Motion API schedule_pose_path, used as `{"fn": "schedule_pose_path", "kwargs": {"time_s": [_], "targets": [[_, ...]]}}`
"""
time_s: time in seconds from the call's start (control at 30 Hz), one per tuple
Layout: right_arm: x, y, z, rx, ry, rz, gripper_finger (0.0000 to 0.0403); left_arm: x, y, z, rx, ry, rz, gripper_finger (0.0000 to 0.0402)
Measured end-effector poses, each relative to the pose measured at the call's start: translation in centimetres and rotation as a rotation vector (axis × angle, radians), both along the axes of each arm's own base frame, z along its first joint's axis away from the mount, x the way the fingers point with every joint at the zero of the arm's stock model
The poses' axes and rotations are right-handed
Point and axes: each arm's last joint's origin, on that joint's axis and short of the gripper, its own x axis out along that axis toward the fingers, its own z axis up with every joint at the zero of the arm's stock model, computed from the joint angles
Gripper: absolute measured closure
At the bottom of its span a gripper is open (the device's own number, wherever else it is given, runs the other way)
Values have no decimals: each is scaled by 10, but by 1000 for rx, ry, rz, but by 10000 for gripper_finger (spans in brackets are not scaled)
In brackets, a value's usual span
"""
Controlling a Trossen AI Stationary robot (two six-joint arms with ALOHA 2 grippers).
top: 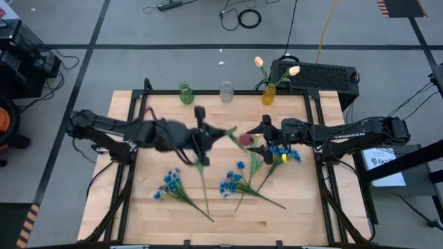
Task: Sort flowers into vase by color
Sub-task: Put the left red tulip into the transparent vase
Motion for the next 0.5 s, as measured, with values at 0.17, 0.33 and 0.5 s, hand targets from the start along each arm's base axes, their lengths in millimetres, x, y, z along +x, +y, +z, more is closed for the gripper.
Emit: {"fn": "schedule_pose_path", "kwargs": {"time_s": [0.17, 0.33, 0.5], "targets": [[0, 0, -1, 1, 12, 0, 94, -27, 35, 36, -53, -166, -92, 382], [-1, 0, -2, 2, 20, 0, 94, -49, 60, 54, -140, -262, -161, 382], [-2, 0, -5, 15, 54, -3, 94, -64, 76, 50, -152, -286, -141, 382]]}}
